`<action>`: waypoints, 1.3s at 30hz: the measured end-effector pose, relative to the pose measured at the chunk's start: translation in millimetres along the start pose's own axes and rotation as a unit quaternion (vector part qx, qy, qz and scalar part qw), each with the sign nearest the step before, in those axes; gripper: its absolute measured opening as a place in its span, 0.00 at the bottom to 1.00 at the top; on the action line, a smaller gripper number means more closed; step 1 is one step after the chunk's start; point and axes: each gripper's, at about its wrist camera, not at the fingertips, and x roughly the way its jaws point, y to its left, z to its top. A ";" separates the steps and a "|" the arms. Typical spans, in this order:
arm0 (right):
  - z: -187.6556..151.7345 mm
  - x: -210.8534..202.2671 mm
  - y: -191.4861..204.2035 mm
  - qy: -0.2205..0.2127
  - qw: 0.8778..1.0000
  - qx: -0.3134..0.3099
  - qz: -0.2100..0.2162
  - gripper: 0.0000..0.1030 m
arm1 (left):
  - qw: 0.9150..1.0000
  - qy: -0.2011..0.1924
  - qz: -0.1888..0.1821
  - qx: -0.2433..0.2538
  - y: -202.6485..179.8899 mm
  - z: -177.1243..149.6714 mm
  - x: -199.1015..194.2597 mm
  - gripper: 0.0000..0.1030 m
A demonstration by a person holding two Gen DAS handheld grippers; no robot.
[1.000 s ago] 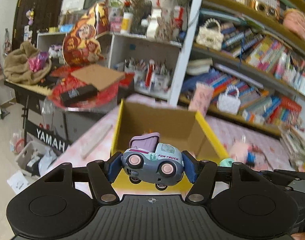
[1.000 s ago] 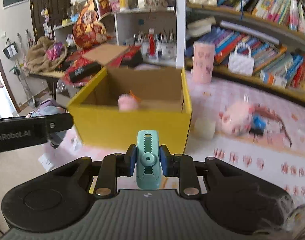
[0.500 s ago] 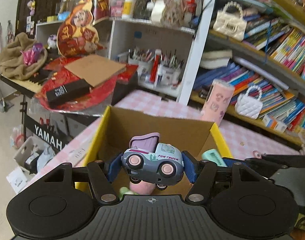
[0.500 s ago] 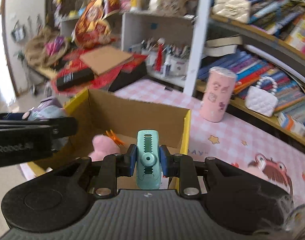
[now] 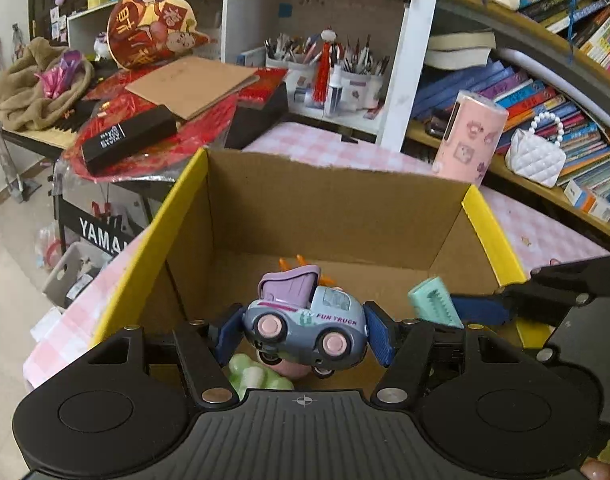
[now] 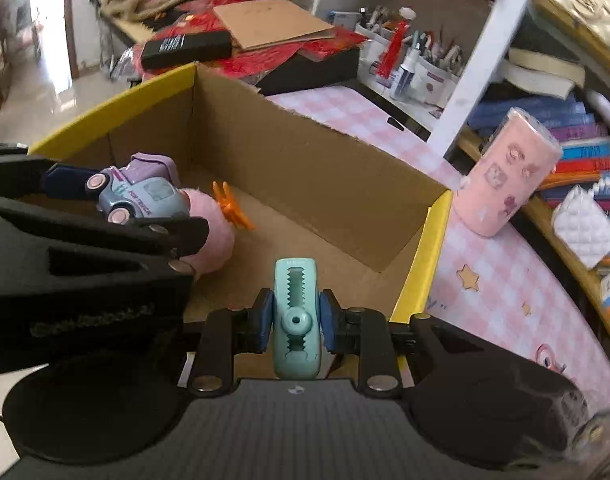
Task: Organize objects
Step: 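Carry the grey truck and green stapler over the yellow box with both grippers, then open the left gripper dropping the truck while the right releases the stapler, then withdraw both grippers from the box toward the pink pig plush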
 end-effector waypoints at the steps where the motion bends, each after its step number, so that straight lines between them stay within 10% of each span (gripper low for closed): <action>1: 0.0 0.4 0.7 0.001 1.000 -0.003 -0.002 0.23 | 1.000 0.002 0.000 -0.001 0.1 -0.7 0.8 0.61; 20: -34.2 -119.7 -6.8 -0.144 0.979 0.119 -0.085 0.51 | 0.989 -0.141 -0.042 0.011 6.4 -6.5 -123.7 0.90; 39: -140.5 -171.7 56.1 -0.135 0.944 0.245 -0.173 0.65 | 0.994 -0.101 -0.031 0.032 21.5 -91.7 -155.7 0.98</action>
